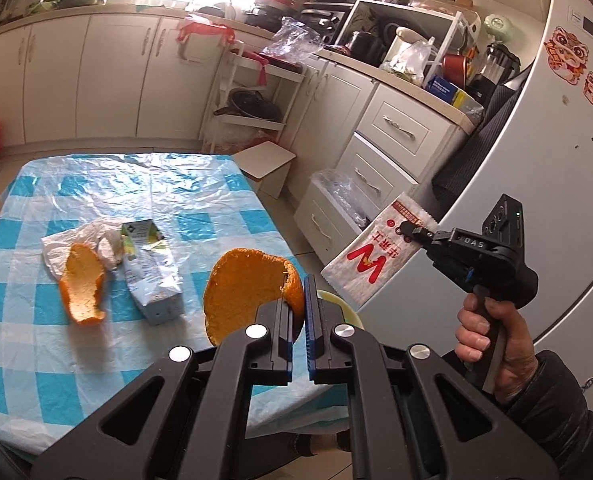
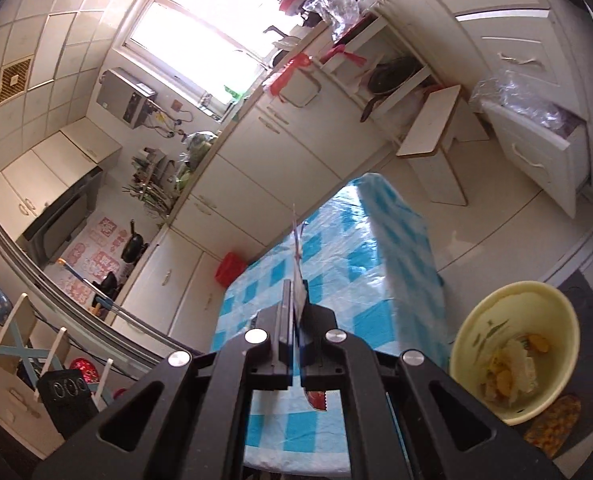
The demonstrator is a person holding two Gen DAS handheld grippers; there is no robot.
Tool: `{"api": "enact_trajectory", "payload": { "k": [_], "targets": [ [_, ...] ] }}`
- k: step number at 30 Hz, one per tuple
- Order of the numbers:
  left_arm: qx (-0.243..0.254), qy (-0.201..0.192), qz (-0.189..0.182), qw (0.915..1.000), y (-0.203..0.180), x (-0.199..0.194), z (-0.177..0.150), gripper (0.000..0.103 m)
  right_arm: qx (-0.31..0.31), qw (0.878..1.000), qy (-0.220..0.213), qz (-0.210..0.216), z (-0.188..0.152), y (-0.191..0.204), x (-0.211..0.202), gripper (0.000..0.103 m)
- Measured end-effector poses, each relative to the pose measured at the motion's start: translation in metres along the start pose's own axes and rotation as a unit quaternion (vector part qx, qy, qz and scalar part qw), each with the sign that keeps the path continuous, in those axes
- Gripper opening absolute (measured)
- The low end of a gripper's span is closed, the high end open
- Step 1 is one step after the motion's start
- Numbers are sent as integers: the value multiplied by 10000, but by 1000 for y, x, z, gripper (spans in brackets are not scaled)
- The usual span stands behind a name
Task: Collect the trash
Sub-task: 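Drop the orange peel and rice bag into the yellow bucket with both tools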
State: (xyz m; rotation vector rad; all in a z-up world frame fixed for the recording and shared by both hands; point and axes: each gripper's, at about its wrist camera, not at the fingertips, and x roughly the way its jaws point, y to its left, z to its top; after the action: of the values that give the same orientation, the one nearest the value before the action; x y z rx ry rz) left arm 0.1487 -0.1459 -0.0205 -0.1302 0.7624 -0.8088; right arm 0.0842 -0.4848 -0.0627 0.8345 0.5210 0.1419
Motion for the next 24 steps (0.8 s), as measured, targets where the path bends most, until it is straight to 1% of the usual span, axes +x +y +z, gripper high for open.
{"api": "enact_trajectory", "payload": {
  "k": [3, 6, 9, 12, 15, 17, 20, 21, 22, 23, 24],
  "targets": [
    [-5, 165, -247, 9996, -17, 26, 1, 5, -147, 9973, 198, -691, 4, -15, 0, 3],
    [-4, 323, -412, 9986, -30, 51, 0, 5, -340, 9897, 408, -1333, 6, -29, 7, 2],
    [10, 533, -587, 9968, -46, 81, -3, 5, -426, 9820, 545, -1759, 7, -46, 11, 3],
    [27, 748, -726, 9946, -61, 111, -5, 5, -280, 9773, 687, -1985, 6, -64, 16, 3],
    [-61, 911, -859, 9921, -71, 138, -6, 5, -192, 9741, 828, -2096, 6, -74, 19, 2],
    [-138, 1002, -956, 9903, -77, 154, -9, 5, -196, 9698, 952, -2237, 6, -79, 24, 3],
    [-196, 1190, -1024, 9874, -86, 181, -16, 5, 54, 9640, 1141, -2401, 6, -93, 27, 3],
    [-211, 1274, -1028, 9863, -89, 192, -19, 5, 195, 9635, 1153, -2407, 6, -98, 26, 7],
    [-230, 1347, -1027, 9853, -92, 202, -22, 5, 341, 9636, 1107, -2408, 7, -103, 23, 22],
    [-252, 1423, -1004, 9844, -94, 211, -25, 5, 449, 9639, 1033, -2413, 9, -107, 19, 31],
    [-272, 1495, -971, 9836, -95, 220, -28, 5, 507, 9649, 935, -2403, 11, -108, 15, 44]
  ]
}}
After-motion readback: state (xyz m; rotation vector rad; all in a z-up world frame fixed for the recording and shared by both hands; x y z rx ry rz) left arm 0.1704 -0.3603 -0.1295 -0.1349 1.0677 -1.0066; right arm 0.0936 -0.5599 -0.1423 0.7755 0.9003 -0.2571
